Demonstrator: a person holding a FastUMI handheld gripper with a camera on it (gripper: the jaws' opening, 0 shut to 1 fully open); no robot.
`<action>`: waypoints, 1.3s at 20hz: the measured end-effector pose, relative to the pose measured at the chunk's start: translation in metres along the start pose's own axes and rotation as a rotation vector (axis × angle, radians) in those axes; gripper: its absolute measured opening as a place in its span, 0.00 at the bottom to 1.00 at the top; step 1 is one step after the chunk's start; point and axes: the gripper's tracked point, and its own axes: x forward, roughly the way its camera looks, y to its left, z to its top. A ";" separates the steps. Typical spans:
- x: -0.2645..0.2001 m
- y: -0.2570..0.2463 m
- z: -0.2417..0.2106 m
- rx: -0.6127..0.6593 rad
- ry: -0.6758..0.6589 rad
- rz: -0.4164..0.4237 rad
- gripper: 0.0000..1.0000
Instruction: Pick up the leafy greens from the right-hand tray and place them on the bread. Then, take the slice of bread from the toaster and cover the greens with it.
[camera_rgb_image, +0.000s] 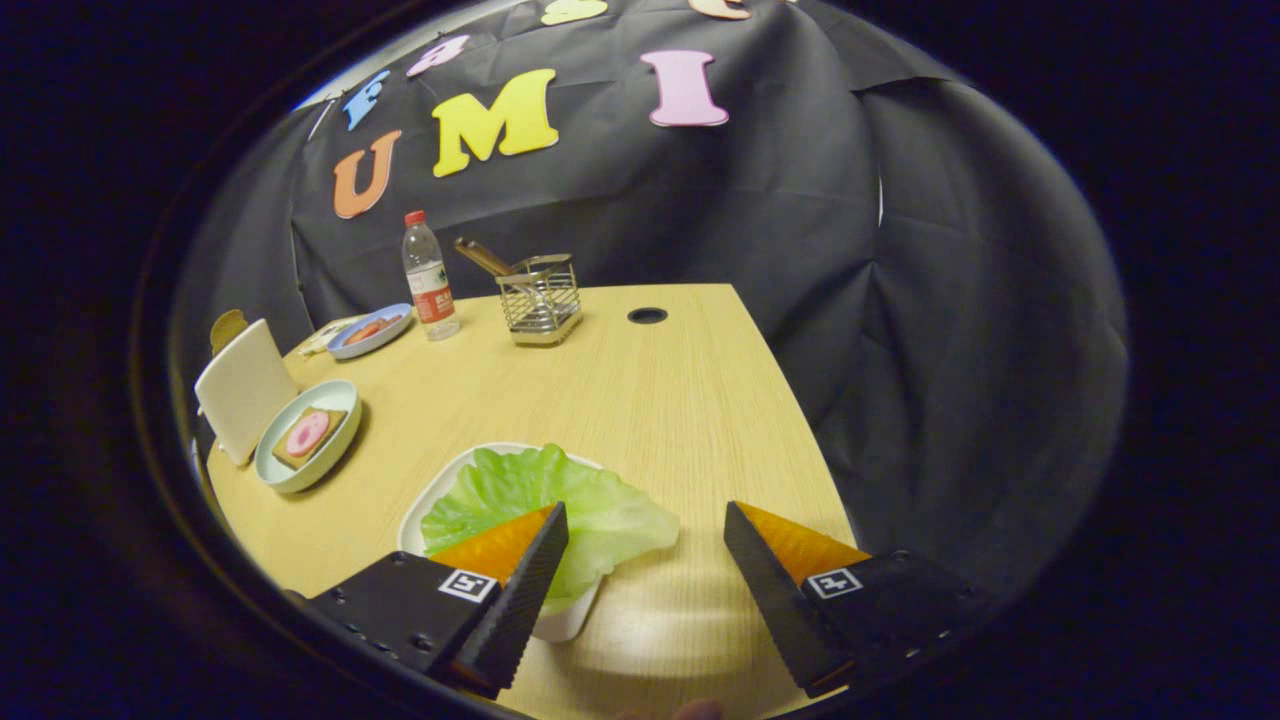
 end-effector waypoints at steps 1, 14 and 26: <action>0.003 0.001 -0.002 0.001 0.008 -0.002 0.96; 0.016 0.009 0.008 -0.013 0.026 -0.065 0.17; -0.032 0.017 0.055 0.086 -0.036 -0.046 0.00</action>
